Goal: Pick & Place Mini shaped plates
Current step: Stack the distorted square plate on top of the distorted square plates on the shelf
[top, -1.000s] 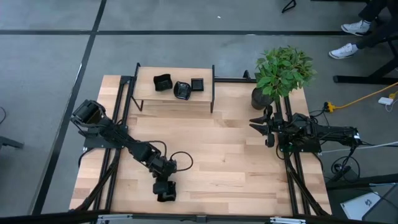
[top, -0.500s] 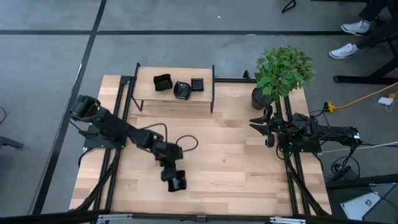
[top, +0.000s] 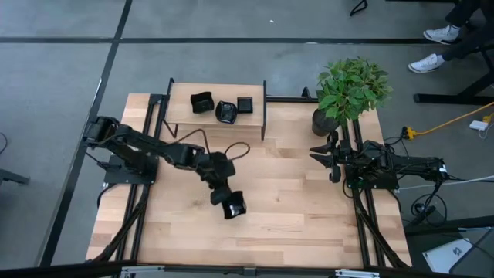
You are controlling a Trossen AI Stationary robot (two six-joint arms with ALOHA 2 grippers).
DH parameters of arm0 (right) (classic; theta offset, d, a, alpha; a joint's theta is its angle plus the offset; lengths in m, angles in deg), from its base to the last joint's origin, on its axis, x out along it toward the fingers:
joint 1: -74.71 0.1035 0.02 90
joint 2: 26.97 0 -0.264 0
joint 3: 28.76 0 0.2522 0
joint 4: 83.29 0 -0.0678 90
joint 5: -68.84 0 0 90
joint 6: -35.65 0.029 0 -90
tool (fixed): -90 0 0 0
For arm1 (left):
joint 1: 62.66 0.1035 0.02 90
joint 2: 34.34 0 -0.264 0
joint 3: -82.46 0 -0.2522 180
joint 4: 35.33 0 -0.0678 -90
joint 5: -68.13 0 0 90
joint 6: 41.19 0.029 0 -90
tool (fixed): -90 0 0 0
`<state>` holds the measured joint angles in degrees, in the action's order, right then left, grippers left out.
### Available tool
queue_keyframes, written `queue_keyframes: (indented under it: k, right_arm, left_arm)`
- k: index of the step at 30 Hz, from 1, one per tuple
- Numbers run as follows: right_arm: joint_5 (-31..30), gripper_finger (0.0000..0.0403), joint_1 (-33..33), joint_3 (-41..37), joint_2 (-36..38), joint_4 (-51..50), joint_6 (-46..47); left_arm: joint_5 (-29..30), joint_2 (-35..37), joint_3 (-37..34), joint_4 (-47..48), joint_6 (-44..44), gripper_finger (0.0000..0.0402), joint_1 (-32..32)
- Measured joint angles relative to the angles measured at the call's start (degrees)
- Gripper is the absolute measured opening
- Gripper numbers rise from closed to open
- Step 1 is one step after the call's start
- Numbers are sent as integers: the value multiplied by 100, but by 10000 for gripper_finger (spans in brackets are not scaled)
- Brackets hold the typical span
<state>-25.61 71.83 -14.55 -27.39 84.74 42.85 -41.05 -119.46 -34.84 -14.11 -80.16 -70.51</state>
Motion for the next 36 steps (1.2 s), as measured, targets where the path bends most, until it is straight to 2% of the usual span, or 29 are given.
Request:
queue_keyframes:
  k: [10, 17, 36]
  right_arm:
    - [0, 103, 0, 1, 1, 0, 0]
    - [0, 103, 1, 0, 0, 1, 0]
    - [0, 103, 0, 0, 0, 0, 0]
  left_arm:
    - [32, 0, 514, 269, 429, 2, 672]
    - [267, 0, 922, 663, 769, 3, 1098]
    - [884, 0, 2123, 804, 827, 2, 2181]
